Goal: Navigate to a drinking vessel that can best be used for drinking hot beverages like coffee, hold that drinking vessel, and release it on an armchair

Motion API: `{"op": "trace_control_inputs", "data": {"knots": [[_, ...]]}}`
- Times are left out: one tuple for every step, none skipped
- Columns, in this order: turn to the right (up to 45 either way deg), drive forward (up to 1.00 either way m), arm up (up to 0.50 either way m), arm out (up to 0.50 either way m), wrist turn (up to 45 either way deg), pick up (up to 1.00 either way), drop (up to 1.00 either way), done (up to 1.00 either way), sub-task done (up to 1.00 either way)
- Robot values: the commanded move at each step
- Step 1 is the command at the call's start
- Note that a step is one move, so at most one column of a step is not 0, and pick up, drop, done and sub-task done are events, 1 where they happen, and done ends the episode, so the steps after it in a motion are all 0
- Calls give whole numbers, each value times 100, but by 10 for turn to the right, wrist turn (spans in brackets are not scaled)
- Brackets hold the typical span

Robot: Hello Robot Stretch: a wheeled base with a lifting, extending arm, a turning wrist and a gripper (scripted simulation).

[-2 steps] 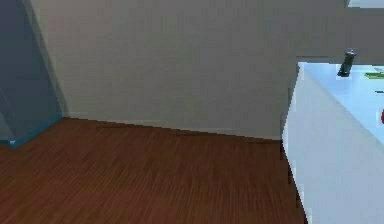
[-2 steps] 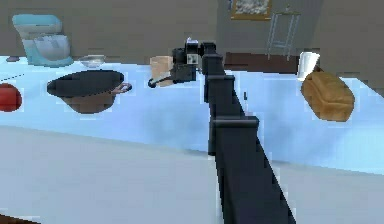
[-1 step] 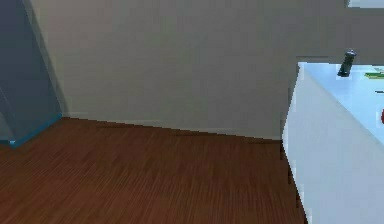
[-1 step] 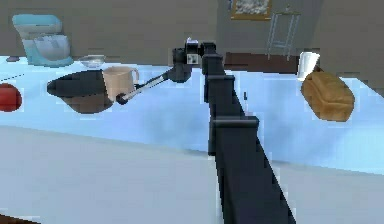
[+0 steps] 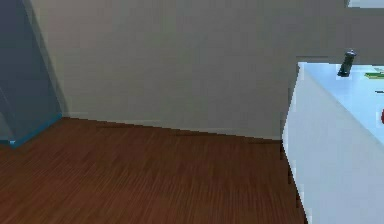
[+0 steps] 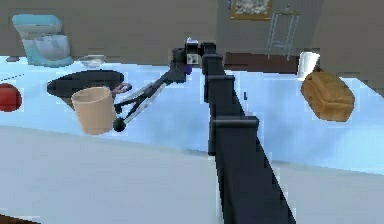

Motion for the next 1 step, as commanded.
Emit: {"op": "trace_control_inputs", "data": {"knots": [[0, 0, 0, 0, -150, 0, 0, 0, 0]]}}
